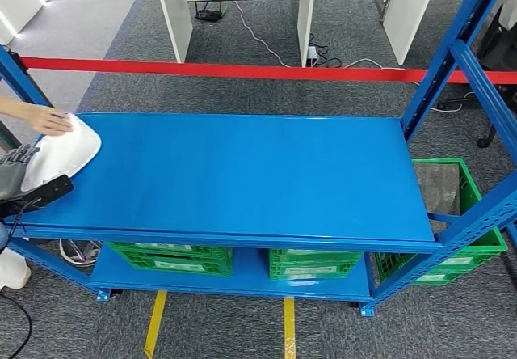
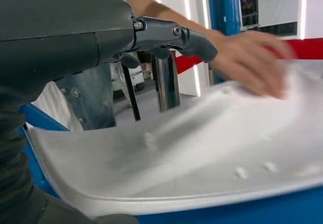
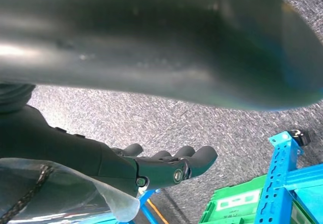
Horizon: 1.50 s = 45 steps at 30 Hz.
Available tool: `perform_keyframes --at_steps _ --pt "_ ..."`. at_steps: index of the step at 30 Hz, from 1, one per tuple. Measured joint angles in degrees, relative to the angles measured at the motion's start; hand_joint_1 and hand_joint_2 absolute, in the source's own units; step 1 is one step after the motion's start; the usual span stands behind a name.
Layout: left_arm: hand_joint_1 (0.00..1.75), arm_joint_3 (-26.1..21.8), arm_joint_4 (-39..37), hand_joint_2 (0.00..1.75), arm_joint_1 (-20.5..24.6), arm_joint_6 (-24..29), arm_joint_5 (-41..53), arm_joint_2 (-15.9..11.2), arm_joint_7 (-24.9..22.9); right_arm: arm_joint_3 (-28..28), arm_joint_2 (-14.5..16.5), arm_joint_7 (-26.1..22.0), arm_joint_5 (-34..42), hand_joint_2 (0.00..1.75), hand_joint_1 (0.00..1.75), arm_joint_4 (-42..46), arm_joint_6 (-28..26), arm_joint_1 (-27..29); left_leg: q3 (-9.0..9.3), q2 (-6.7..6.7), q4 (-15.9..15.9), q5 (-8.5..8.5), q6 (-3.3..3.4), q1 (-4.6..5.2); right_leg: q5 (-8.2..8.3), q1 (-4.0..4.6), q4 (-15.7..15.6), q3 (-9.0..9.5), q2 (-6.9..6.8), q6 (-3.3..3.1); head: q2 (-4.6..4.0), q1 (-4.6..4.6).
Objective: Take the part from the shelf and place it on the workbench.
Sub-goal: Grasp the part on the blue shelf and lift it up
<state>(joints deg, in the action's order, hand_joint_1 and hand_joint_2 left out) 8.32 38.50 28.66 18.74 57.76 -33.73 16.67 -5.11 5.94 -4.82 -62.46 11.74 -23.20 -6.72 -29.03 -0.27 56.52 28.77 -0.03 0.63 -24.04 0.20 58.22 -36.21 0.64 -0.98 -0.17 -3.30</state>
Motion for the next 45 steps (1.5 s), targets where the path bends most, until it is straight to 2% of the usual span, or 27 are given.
perform_keyframes --at_steps 16,31,45 --pt "0.00 0.0 3.5 1.75 -2.1 -7.2 -5.8 0.0 1.6 1.0 0.0 -0.1 0.0 0.00 0.00 0.0 -0.3 0.0 -0.01 0.00 0.0 0.00 0.00 0.00 0.00 0.00 0.0 0.00 0.01 0.00 0.00 -0.01" --pt "0.00 0.4 9.0 1.75 -4.4 -10.0 -7.4 -0.2 1.7 1.4 0.0 -0.2 -0.2 0.00 0.00 0.0 -0.3 0.0 -0.08 0.00 0.0 0.00 0.00 0.00 0.00 0.00 0.0 0.00 0.01 0.00 0.00 -0.01" --pt "0.00 1.1 12.8 1.75 -6.6 -13.9 -9.3 -2.3 1.7 1.4 0.0 -0.2 -0.6 0.00 0.00 0.0 -0.3 0.0 -0.13 0.00 0.0 0.01 0.00 0.00 -0.02 0.00 0.0 0.00 0.00 -0.01 0.00 -0.01"
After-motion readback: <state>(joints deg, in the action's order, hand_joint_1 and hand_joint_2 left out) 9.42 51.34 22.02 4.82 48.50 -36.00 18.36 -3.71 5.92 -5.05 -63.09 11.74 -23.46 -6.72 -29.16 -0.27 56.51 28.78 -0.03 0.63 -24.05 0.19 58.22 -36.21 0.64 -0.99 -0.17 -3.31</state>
